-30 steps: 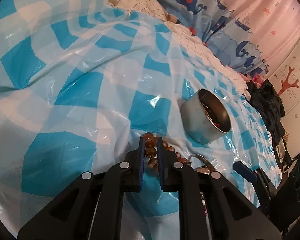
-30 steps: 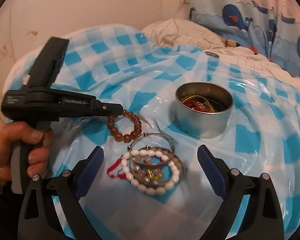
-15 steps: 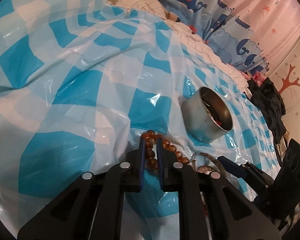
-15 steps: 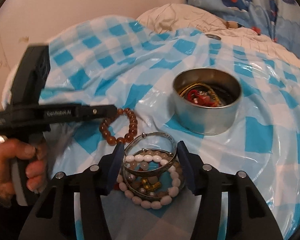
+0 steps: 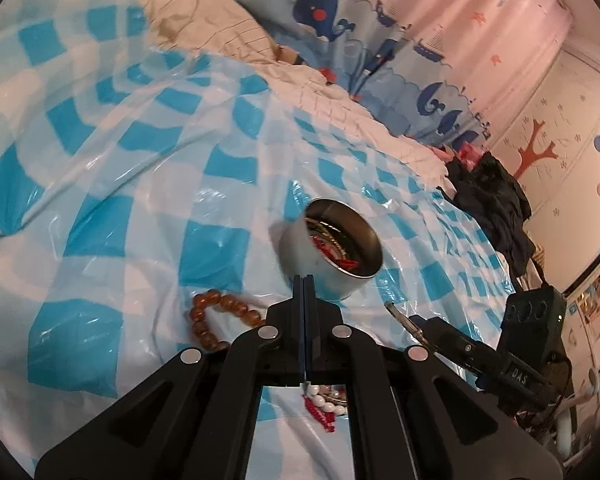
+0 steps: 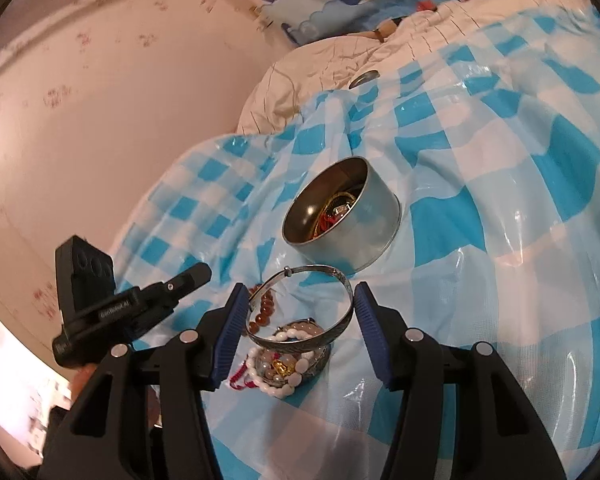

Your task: Organize jewelry

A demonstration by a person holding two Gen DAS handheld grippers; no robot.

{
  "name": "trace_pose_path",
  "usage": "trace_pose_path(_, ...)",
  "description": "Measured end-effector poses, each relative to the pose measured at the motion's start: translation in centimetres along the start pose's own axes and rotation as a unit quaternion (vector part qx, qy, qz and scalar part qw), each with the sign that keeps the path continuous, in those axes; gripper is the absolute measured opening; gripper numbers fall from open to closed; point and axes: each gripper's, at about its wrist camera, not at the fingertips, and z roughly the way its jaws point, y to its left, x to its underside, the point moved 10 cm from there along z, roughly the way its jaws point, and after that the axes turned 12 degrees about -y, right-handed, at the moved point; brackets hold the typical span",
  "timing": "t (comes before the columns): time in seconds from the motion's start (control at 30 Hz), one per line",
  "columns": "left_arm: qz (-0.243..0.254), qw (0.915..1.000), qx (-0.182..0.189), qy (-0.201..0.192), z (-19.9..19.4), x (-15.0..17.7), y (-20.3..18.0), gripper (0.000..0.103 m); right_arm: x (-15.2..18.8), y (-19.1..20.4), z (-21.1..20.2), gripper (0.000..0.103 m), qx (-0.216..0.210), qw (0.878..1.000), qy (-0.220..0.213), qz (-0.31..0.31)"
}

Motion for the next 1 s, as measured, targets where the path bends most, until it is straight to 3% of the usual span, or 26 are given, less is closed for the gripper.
trace_pose_path(0.13, 0.01, 0.9999, -0.006, 0.001, 0.1, 0.0, -0.2, 0.0, -0.2, -0.1, -0.2, 0.054, -0.007, 1.0, -0.002, 0.015)
trace_pose_path(0.3, 0.003, 0.9991, -0.042, 0.004, 0.1, -0.4, 2.1, 0.001, -0.3, 0.0, -0.2, 0.054, -0.01, 1.0, -0.003, 0.015)
trace_pose_path(0.33, 0.001, 0.9986, -0.052, 0.008, 0.2, -0.3, 2.8, 0.006, -0.2, 0.0, -0.2, 0.054, -0.008, 1.0, -0.001, 0.013)
trace_pose_path(0.43, 0.014, 0.9942, -0.106, 0.012, 0.8, 0.2, 5.0, 0.062, 0.4, 0.0, 0.1, 0.054, -0.002, 1.0, 0.006, 0.007)
trace_pose_path(0.57, 0.056, 0.9885, -0.137, 0.031, 2.1, 1.6, 5.7, 0.063, 1.0, 0.0, 0.5, 0.054, 0.007, 1.0, 0.016, -0.005)
trace_pose_path(0.7, 0.122, 0.9783, -0.16, 0.051, 3.3, 3.2, 5.3, 0.06, 1.3, 0.0, 0.6, 0.054, 0.006, 1.0, 0.019, -0.004)
trace_pose_path(0.77, 0.137, 0.9763, -0.16, 0.048, 3.1, 3.1, 5.0, 0.022, 1.4, -0.1, 0.6, 0.054, 0.007, 1.0, 0.02, -0.002)
trace_pose_path(0.8, 0.142, 0.9748, -0.165, 0.047, 2.8, 2.9, 5.2, 0.015, 1.4, -0.2, 0.6, 0.054, 0.007, 1.0, 0.02, -0.002)
trace_pose_path(0.83, 0.14, 0.9755, -0.164, 0.047, 2.7, 2.8, 5.2, 0.002, 1.4, -0.2, 0.6, 0.054, 0.007, 1.0, 0.019, -0.001)
trace_pose_path(0.9, 0.129, 0.9799, -0.144, 0.049, 2.3, 2.6, 4.9, 0.0, 1.4, -0.2, 0.5, 0.054, 0.006, 1.0, 0.02, -0.001)
trace_pose_path(1.0, 0.163, 0.9739, -0.152, 0.042, 2.0, 2.3, 4.1, 0.0, 1.3, -0.2, 0.6, 0.054, 0.006, 1.0, 0.018, 0.001)
